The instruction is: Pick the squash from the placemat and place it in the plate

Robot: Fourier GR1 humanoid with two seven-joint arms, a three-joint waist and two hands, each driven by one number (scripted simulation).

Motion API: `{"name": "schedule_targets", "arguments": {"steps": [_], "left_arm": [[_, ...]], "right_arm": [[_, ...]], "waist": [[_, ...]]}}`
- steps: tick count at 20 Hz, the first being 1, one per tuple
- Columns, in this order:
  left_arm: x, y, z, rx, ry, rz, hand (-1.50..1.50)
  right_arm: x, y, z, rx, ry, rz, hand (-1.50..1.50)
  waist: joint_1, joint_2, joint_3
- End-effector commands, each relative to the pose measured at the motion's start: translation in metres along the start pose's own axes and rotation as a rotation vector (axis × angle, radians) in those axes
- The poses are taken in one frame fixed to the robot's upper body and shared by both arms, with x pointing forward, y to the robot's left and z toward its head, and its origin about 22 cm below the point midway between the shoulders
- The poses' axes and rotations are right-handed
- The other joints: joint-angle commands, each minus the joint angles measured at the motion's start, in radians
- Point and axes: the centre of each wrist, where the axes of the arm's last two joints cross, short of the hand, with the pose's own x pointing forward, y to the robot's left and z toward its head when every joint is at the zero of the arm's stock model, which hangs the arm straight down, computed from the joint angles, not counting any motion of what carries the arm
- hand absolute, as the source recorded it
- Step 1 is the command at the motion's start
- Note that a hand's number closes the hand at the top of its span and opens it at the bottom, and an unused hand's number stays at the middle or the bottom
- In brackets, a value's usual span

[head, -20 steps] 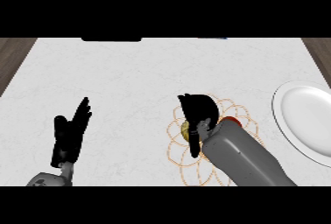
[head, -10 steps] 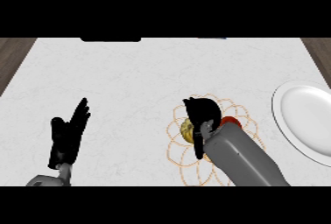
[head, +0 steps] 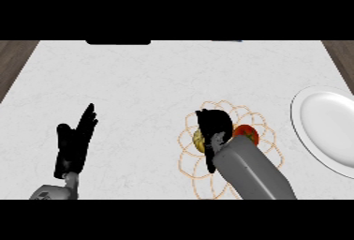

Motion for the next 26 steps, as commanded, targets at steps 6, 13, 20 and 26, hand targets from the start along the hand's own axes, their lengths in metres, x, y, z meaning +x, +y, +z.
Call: {"name": "schedule_targets", "arguments": {"steps": [6,13,20,26], "left_arm": [[-0.002,-0.005,-0.001,-0.008,0.019,0.002,0.00],[0.011,-0.008,0.006,0.005,-0.009,0.000,0.00],[0.010,0.000,0.006,0.018,0.006,0.010,0.00],[-0.008,0.015,0.009,0.034,0.023,0.008,0.00]], "right_arm": [[-0.009,0.013,0.007,-0.009,-0.047,0.099,1.50],[-0.011,-0.005,0.007,-0.133,-0.028,0.137,1.50],[-0.072,0.019,0.008,-0.440,-0.080,-0.015,1.50],[-0.167,-0.005,0.037,-0.723,-0.192,-0.227,1.50]], "waist": [[-0.004,-0.001,0.000],[-0.003,-0.001,0.000],[-0.024,-0.004,0.003],[-0.029,-0.003,0.001]]}}
